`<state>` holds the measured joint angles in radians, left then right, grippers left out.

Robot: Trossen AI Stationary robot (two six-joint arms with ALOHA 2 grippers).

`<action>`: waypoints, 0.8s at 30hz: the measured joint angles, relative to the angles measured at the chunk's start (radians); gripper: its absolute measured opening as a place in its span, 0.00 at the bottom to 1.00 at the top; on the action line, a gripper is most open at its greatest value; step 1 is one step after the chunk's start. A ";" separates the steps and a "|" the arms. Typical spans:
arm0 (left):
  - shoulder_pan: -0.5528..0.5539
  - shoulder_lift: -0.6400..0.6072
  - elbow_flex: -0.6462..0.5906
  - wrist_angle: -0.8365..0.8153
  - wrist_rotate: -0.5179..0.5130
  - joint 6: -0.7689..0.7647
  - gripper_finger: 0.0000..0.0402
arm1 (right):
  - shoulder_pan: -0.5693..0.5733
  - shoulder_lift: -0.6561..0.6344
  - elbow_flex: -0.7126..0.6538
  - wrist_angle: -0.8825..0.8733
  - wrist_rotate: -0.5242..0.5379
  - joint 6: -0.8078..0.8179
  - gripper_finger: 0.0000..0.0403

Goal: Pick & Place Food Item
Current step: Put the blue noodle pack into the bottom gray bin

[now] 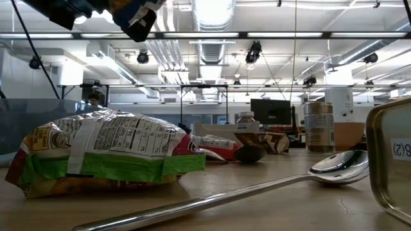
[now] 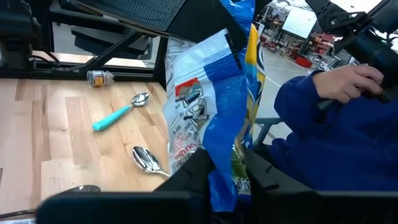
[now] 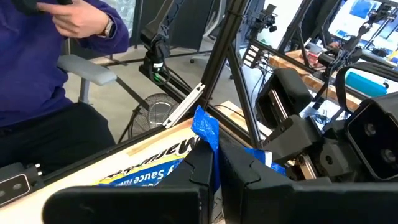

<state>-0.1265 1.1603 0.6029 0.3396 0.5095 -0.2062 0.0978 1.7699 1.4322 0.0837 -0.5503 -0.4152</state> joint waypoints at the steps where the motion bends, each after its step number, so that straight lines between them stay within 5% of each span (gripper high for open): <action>1: 0.000 0.000 0.000 0.000 0.000 -0.009 0.08 | 0.000 0.000 0.000 0.000 0.000 0.009 0.02; 16: 0.000 0.000 0.001 0.000 0.000 -0.083 0.00 | -0.011 0.000 0.000 0.019 0.015 0.247 0.03; 24: 0.000 -0.001 0.001 -0.003 0.000 -0.104 0.00 | -0.021 0.000 0.000 0.027 0.027 0.311 0.29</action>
<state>-0.1265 1.1595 0.6037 0.3366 0.5098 -0.3100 0.0765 1.7699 1.4322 0.1109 -0.5231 -0.1038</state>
